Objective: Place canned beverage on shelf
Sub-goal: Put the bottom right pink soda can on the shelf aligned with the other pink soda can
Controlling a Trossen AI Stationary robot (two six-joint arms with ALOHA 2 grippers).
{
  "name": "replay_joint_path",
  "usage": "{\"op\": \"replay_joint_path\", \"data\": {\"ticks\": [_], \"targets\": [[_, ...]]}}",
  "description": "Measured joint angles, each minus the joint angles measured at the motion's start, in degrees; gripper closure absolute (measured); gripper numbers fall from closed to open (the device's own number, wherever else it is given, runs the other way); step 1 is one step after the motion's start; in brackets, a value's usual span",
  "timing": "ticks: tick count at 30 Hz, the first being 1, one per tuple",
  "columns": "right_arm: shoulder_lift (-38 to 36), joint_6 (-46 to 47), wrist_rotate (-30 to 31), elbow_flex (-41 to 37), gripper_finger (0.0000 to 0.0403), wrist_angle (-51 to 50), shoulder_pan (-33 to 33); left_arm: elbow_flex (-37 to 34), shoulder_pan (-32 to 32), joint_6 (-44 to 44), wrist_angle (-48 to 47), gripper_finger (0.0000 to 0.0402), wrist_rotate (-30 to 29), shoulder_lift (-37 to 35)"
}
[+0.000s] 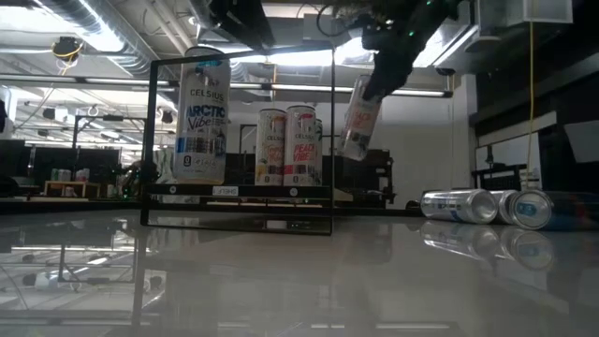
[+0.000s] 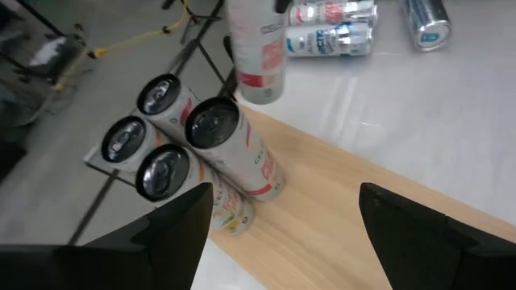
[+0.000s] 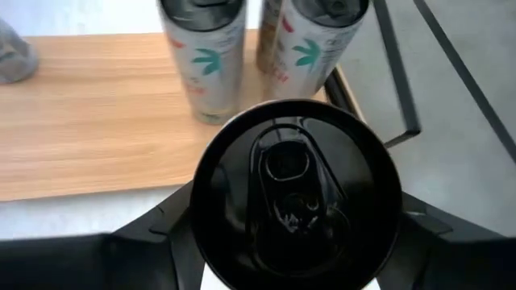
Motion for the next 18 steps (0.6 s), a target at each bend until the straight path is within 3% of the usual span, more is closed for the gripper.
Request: {"op": "replay_joint_path", "data": {"ticks": [9, 18], "targets": [[9.0, -7.2, -2.5, 7.8, 0.0152, -0.9, -2.8, 0.0, 3.0, 0.0, 0.0, 0.0096, 2.1, 0.0], [14.3, -10.6, -2.6, 10.1, 0.0152, -2.1, -3.3, 0.0, 3.6, 0.0, 0.0, 0.0096, 4.7, 0.0]]}}
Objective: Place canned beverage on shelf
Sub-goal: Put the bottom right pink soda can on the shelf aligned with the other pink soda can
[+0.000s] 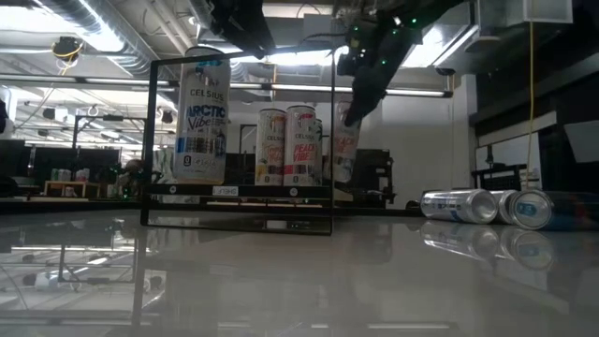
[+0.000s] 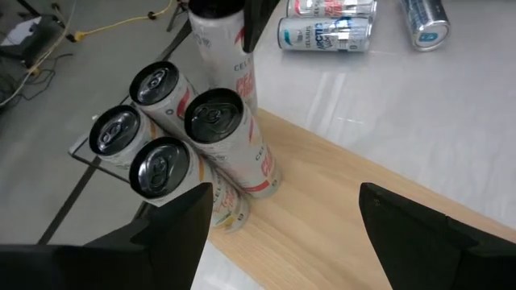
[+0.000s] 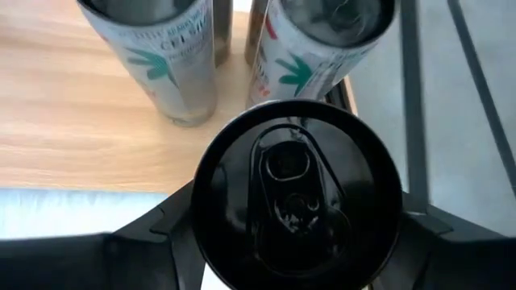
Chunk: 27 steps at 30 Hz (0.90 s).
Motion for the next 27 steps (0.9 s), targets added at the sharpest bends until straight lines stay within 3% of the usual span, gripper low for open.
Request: {"op": "replay_joint_path", "data": {"ticks": [27], "targets": [[1.2, -0.2, -1.1, 0.1, 0.0152, 0.0, -1.5, 0.0, 0.0, -0.4, 0.1, 0.0095, 1.5, 0.0]]}}
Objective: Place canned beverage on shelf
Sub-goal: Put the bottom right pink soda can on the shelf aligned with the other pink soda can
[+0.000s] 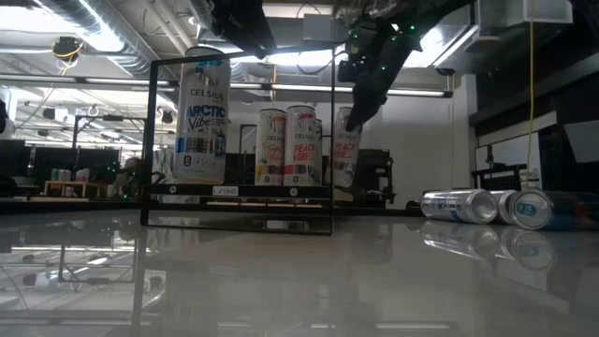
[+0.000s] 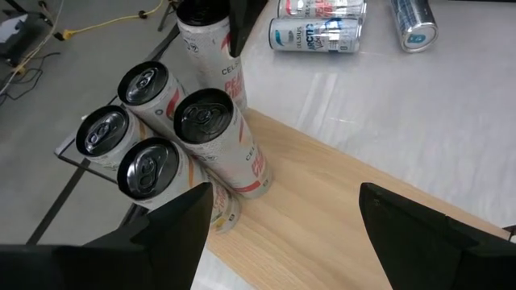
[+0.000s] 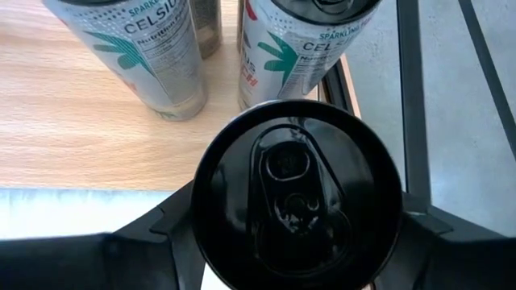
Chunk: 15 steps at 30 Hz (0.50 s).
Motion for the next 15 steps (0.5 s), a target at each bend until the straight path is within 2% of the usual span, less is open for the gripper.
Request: {"op": "replay_joint_path", "data": {"ticks": [15], "targets": [[2.3, 0.0, -1.3, 0.0, 0.0152, 0.4, 0.0, 0.0, 0.0, 0.0, 0.0, 0.0095, 0.0, 0.0]]}}
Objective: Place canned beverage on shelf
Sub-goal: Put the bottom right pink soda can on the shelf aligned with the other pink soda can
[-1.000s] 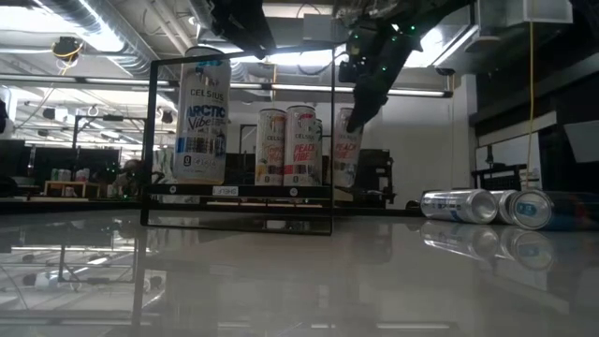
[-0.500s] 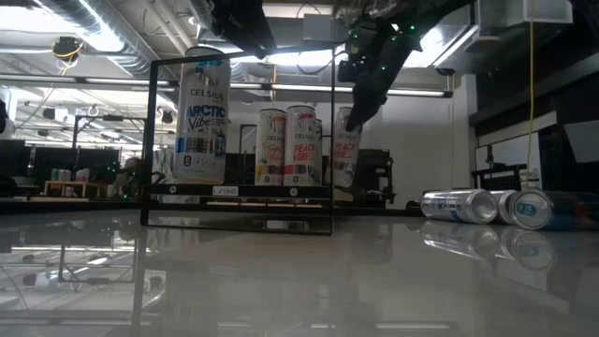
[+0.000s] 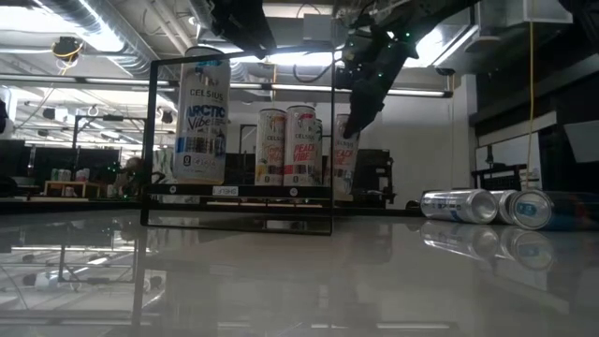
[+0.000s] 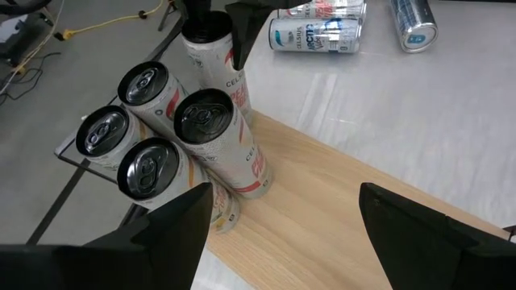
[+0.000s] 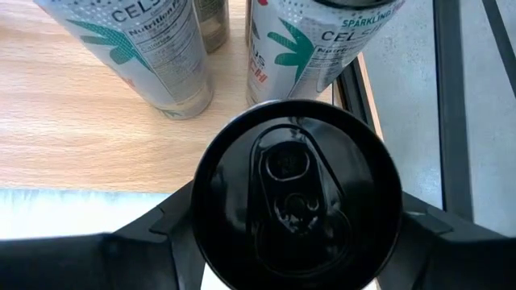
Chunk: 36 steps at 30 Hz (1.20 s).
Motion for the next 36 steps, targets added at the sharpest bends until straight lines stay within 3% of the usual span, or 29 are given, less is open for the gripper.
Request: {"op": "replay_joint_path", "data": {"ticks": [36], "targets": [[0.1, -0.6, 1.9, 0.0, 0.0152, 0.9, 0.0, 0.0, 0.0, 0.0, 0.0, 0.0095, 0.0, 0.0]]}}
